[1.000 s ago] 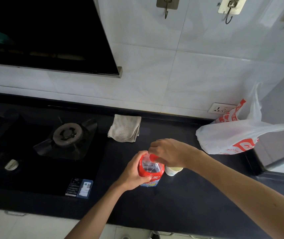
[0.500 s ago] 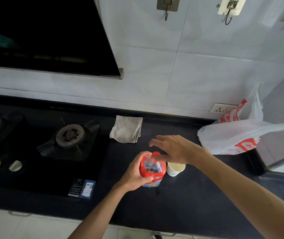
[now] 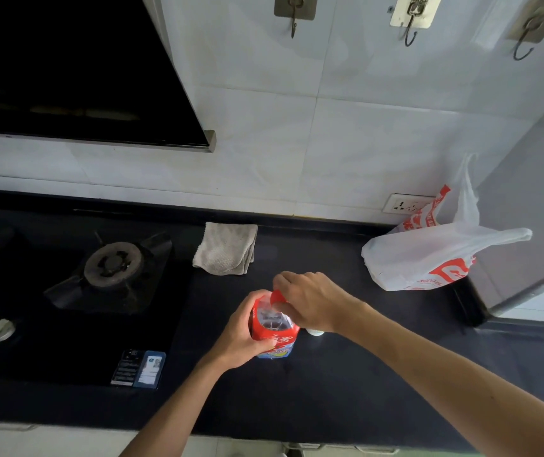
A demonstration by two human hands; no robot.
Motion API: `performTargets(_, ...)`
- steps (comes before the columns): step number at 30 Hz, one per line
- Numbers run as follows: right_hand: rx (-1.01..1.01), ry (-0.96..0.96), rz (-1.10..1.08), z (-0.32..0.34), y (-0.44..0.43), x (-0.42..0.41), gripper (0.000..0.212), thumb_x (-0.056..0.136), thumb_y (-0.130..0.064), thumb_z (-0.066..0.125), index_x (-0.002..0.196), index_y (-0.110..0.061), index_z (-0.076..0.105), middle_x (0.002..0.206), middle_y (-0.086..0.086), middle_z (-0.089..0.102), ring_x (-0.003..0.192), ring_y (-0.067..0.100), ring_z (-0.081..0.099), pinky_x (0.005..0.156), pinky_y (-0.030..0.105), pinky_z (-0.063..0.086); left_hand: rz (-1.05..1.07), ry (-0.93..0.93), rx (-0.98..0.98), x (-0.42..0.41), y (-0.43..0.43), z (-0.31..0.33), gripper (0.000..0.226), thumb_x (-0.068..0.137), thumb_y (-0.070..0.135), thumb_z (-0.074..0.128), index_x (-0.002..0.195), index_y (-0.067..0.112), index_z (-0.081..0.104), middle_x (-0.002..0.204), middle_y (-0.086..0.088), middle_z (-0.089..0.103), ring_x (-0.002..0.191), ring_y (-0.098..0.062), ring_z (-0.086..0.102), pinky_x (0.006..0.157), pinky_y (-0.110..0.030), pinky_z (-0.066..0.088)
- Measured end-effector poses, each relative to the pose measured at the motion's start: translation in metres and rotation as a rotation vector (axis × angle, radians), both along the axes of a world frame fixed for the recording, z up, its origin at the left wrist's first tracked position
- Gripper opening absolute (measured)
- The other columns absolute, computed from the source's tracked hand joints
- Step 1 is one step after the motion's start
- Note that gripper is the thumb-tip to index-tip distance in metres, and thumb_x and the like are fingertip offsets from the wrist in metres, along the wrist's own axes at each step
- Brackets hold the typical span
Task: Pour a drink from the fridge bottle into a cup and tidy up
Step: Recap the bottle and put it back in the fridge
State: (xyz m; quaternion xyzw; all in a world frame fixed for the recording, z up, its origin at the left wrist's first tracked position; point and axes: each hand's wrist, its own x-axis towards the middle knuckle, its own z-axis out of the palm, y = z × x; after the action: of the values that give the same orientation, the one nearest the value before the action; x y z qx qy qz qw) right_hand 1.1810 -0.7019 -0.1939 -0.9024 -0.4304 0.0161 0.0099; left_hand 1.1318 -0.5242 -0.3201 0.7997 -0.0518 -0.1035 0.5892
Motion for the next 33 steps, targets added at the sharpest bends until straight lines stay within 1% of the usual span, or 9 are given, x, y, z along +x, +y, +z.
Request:
performTargets(4, 0.043, -0.175, -0.095, -0.017, 0.000, -0.006, 0.042, 0.093, -0.052, 0.056, 0.082, -0.011, 0.054, 0.066, 0.001, 0.058, 0.046, 0.022, 0.053, 0.043, 0.028, 0.033, -0.019, -0.003, -0.006, 0.000, -0.001, 0.003, 0.081, 0.072, 0.005, 0.082, 0.134, 0.038, 0.042, 0.127, 0.010, 0.057, 0.120, -0.014, 0.060, 0.089, -0.029, 0.058)
performTargets(6, 0.039, -0.244, -0.136, -0.022, 0.004, -0.005, 0.047, 0.090, -0.057, 0.058, 0.074, -0.013, 0.052, 0.060, -0.001, 0.056, 0.042, 0.022, 0.053, 0.043, 0.027, 0.028, -0.024, -0.001, 0.003, 0.000, -0.001, 0.005, 0.081, 0.072, 0.006, 0.082, 0.131, 0.044, 0.041, 0.127, 0.010, 0.057, 0.120, -0.013, 0.060, 0.088, -0.027, 0.058)
performTargets(10, 0.075, -0.024, -0.091, -0.017, 0.002, -0.001, 0.046, 0.096, -0.054, 0.050, 0.113, -0.012, 0.053, 0.099, 0.003, 0.062, 0.072, 0.025, 0.065, 0.059, 0.032, 0.046, -0.017, 0.013, -0.008, 0.000, -0.001, 0.005, 0.081, 0.072, 0.007, 0.082, 0.132, 0.044, 0.041, 0.125, 0.016, 0.057, 0.121, -0.014, 0.060, 0.090, -0.030, 0.058)
performTargets(13, 0.088, 0.158, -0.035, -0.002, -0.009, -0.002, 0.048, 0.095, -0.045, 0.058, 0.137, -0.026, 0.044, 0.112, -0.002, 0.055, 0.074, 0.017, 0.058, 0.065, 0.027, 0.046, -0.014, 0.021, -0.004, 0.000, -0.001, 0.005, 0.080, 0.072, 0.008, 0.082, 0.132, 0.042, 0.041, 0.123, 0.017, 0.058, 0.121, -0.013, 0.059, 0.091, -0.030, 0.057)
performTargets(15, 0.042, 0.200, -0.019, 0.002, -0.011, -0.001, 0.042, 0.099, -0.035, 0.056, 0.138, -0.027, 0.047, 0.113, -0.002, 0.053, 0.076, 0.016, 0.054, 0.066, 0.026, 0.042, -0.015, 0.029, 0.003, 0.000, -0.001, 0.004, 0.082, 0.071, 0.010, 0.083, 0.135, 0.039, 0.040, 0.125, 0.013, 0.057, 0.121, -0.013, 0.059, 0.091, -0.031, 0.058)
performTargets(18, 0.084, 0.143, -0.003, 0.000, -0.010, 0.000, 0.034, 0.100, -0.030, 0.055, 0.132, -0.021, 0.053, 0.113, 0.000, 0.058, 0.082, 0.022, 0.064, 0.067, 0.031, 0.053, -0.015, 0.028, 0.011, 0.000, 0.000, 0.003, 0.083, 0.071, 0.013, 0.084, 0.136, 0.039, 0.040, 0.127, 0.010, 0.057, 0.120, -0.014, 0.060, 0.091, -0.033, 0.058)
performTargets(27, 0.149, 0.005, -0.274, -0.028, -0.001, -0.013, 0.044, 0.096, -0.056, 0.046, 0.100, -0.013, 0.050, 0.089, 0.000, 0.062, 0.067, 0.024, 0.060, 0.063, 0.038, 0.053, 0.002, -0.026, -0.016, -0.002, -0.003, 0.004, 0.075, 0.072, 0.004, 0.081, 0.133, 0.030, 0.045, 0.124, 0.006, 0.060, 0.116, -0.017, 0.063, 0.091, -0.037, 0.059)
performTargets(31, 0.192, 0.143, -0.072, -0.020, -0.013, -0.001, 0.045, 0.096, -0.045, 0.057, 0.132, -0.019, 0.050, 0.111, 0.000, 0.059, 0.080, 0.021, 0.063, 0.066, 0.033, 0.054, 0.022, -0.010, -0.017, -0.003, -0.004, 0.003, 0.077, 0.070, 0.009, 0.082, 0.133, 0.034, 0.045, 0.123, 0.009, 0.059, 0.117, -0.019, 0.062, 0.091, -0.040, 0.059)
performTargets(33, 0.171, 0.144, -0.009, -0.019, -0.017, 0.004, 0.045, 0.097, -0.037, 0.058, 0.138, -0.023, 0.050, 0.110, 0.001, 0.058, 0.077, 0.021, 0.062, 0.063, 0.030, 0.051, 0.035, -0.009, -0.005, -0.003, -0.005, 0.002, 0.077, 0.069, 0.011, 0.083, 0.132, 0.035, 0.045, 0.123, 0.010, 0.059, 0.117, -0.017, 0.062, 0.091, -0.039, 0.059)
